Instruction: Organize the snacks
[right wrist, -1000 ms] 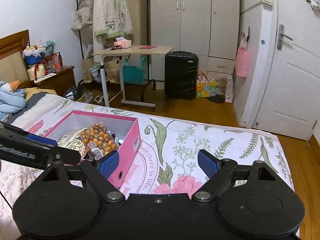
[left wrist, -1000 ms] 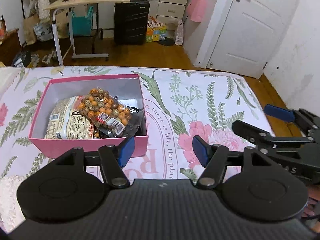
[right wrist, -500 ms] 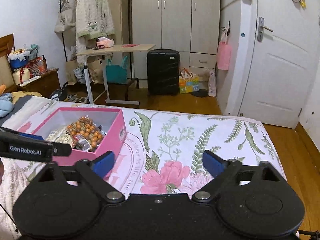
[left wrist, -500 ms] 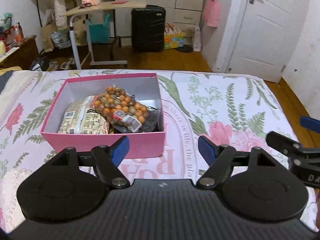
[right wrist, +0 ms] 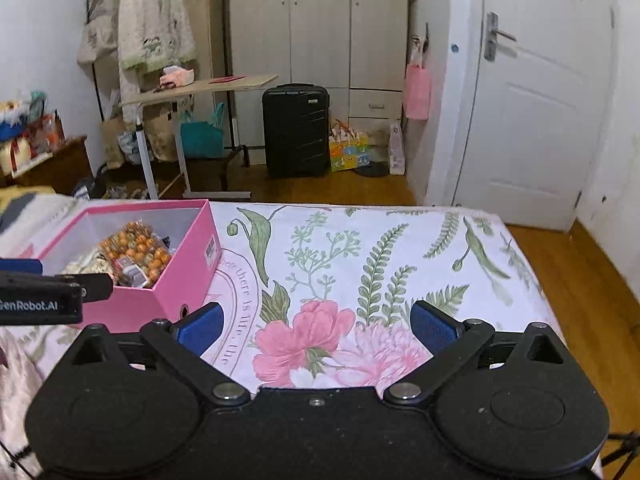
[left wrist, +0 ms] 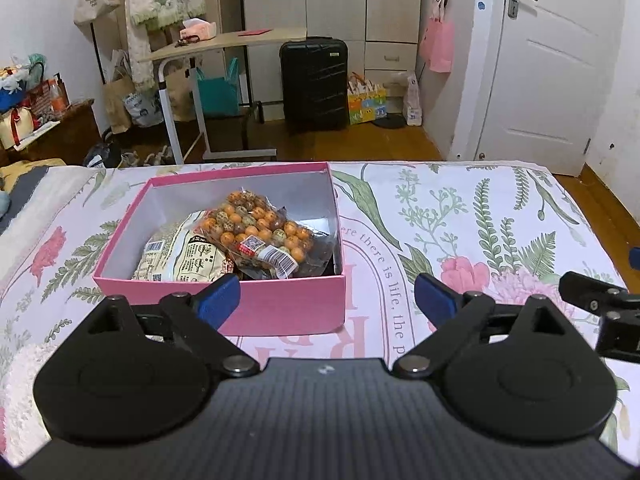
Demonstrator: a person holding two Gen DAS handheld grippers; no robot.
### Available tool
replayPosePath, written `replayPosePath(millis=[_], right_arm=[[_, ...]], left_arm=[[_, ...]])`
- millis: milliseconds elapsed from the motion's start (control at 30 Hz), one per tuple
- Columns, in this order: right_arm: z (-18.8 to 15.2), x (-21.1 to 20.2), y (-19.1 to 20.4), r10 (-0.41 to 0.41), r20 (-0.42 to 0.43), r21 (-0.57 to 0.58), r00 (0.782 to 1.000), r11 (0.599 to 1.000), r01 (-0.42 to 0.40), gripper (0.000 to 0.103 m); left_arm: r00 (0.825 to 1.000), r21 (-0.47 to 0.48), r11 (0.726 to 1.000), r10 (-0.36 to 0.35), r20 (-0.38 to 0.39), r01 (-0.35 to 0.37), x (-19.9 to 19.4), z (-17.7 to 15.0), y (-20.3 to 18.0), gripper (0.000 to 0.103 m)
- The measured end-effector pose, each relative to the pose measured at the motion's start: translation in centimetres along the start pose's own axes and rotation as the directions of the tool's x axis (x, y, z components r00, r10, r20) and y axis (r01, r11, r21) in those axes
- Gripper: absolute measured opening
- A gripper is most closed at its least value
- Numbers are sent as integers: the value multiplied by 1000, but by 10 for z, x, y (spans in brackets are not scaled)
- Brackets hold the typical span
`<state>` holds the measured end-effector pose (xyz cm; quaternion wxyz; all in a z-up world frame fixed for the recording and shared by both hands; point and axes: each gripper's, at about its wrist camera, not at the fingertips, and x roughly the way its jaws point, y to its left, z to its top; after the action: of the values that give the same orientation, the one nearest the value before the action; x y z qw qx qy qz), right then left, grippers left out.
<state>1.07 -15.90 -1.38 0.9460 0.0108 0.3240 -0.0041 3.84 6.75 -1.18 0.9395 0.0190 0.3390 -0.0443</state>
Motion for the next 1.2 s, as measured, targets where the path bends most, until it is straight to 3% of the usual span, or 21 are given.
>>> replayPosePath(millis=[233,467,900,1200], right_arm=[[-5,-3,0,-37,10,-14,999,999,37,101],[-6,7,0,-91,-57,-20,994,996,90,101],[-8,-4,1,-86,-48,-13,995,996,86,101],[-8,-5,-1,-105,-52,0,993,994,105,101]], left_arm=[[1000,1,1000,-8,6,8,0,-6,-4,95],[1000,-9,1000,-12,15,12,-1,-9,-5,95],[999,8,999,-31,-15,31,-1,-11,-10,95],[1000,14,1000,-20,5,20,-4,-13,-11,95]])
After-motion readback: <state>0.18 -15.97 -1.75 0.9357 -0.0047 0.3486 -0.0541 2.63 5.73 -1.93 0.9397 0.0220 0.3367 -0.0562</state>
